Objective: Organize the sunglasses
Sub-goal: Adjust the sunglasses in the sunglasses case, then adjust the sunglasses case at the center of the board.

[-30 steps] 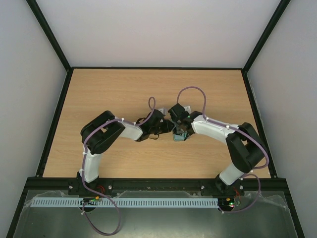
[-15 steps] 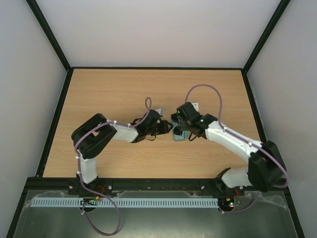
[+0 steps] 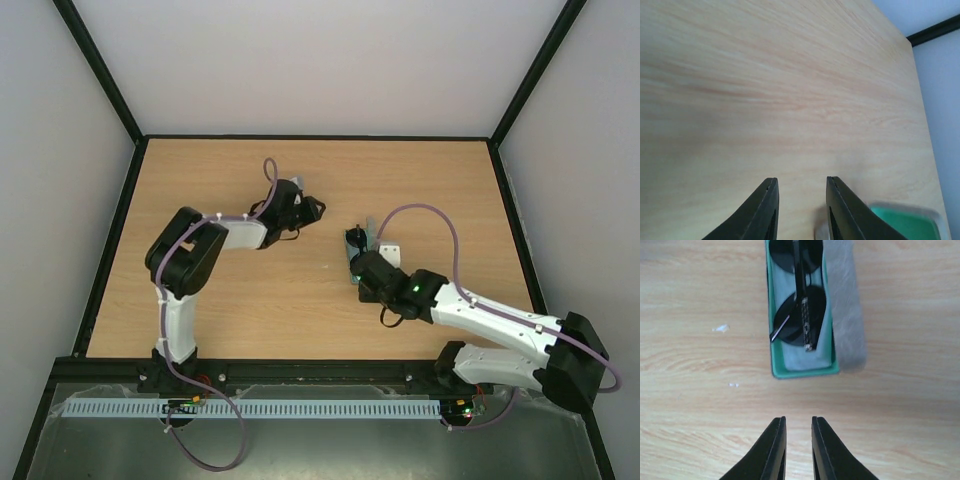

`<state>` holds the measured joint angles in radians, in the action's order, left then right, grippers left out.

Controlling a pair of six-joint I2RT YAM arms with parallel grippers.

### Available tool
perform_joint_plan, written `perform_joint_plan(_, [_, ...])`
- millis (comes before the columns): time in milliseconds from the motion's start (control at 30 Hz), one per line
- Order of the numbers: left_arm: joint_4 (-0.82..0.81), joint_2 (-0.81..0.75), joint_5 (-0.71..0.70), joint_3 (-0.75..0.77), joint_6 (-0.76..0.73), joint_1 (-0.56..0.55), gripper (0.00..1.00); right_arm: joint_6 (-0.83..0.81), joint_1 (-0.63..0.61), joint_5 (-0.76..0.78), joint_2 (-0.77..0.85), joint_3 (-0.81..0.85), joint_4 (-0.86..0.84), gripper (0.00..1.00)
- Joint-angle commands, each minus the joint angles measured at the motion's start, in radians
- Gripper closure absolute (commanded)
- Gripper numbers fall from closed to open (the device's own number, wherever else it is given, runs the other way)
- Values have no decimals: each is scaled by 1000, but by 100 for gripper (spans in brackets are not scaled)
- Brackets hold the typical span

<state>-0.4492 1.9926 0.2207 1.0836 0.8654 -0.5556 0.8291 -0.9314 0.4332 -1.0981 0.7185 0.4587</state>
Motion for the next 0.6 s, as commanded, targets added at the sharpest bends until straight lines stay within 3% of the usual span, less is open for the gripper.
perform_joint_plan(0, [38,108,35,122,-25,12,71,154,-46,1,-17,-86,20,84])
perform_joint_plan(133, [54,184,59,209,-20,12,71,168,-36,11,-68,-139,-62,84])
perform_joint_plan(567, [51,196,74,200,-38,8,71,-35,250,-78,-163,-139,-212,88])
